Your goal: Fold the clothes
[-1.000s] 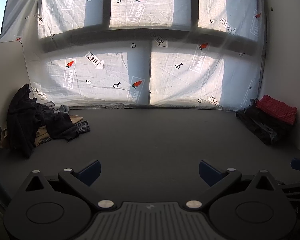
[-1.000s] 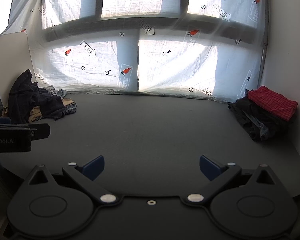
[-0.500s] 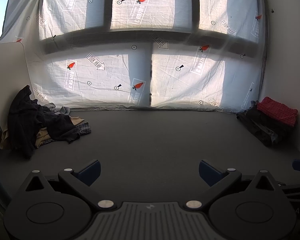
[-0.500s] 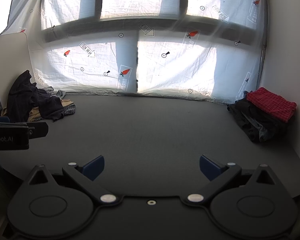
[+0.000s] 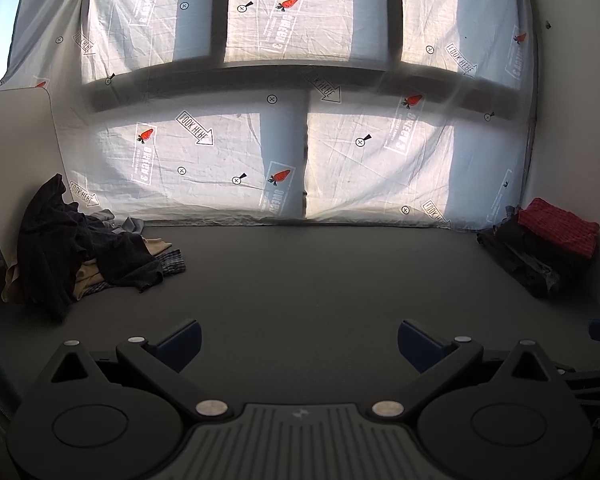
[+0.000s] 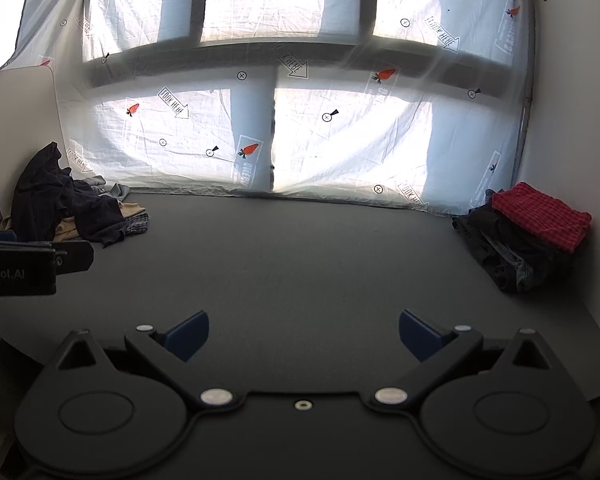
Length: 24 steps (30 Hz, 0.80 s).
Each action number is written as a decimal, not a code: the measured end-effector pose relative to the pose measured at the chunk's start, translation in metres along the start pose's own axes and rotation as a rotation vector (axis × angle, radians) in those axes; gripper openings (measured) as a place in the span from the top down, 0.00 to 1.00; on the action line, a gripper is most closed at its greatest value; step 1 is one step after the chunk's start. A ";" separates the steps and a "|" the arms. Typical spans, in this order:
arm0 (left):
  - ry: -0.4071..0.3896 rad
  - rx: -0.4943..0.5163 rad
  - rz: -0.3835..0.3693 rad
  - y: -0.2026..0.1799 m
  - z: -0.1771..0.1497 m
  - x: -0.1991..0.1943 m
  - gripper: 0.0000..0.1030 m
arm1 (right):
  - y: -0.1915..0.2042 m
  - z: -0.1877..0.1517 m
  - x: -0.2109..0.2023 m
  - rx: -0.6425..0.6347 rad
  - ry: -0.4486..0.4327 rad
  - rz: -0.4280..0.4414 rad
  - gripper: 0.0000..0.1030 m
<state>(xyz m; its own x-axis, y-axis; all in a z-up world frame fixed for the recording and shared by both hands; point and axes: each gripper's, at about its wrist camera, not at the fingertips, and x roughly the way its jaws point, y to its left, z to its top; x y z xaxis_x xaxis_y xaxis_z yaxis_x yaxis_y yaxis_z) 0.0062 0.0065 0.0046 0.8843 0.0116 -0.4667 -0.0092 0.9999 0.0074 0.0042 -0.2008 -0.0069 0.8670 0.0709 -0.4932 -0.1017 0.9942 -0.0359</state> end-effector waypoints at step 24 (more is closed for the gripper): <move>0.046 -0.015 -0.010 -0.031 0.024 0.058 0.00 | -0.040 0.022 0.048 0.050 0.011 -0.008 0.00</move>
<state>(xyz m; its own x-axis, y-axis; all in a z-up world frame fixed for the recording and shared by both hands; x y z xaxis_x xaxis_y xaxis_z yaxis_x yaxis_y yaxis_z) 0.0688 -0.0234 -0.0019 0.8622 0.0015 -0.5065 -0.0081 0.9999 -0.0108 0.0606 -0.2356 -0.0096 0.8621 0.0620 -0.5030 -0.0699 0.9976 0.0032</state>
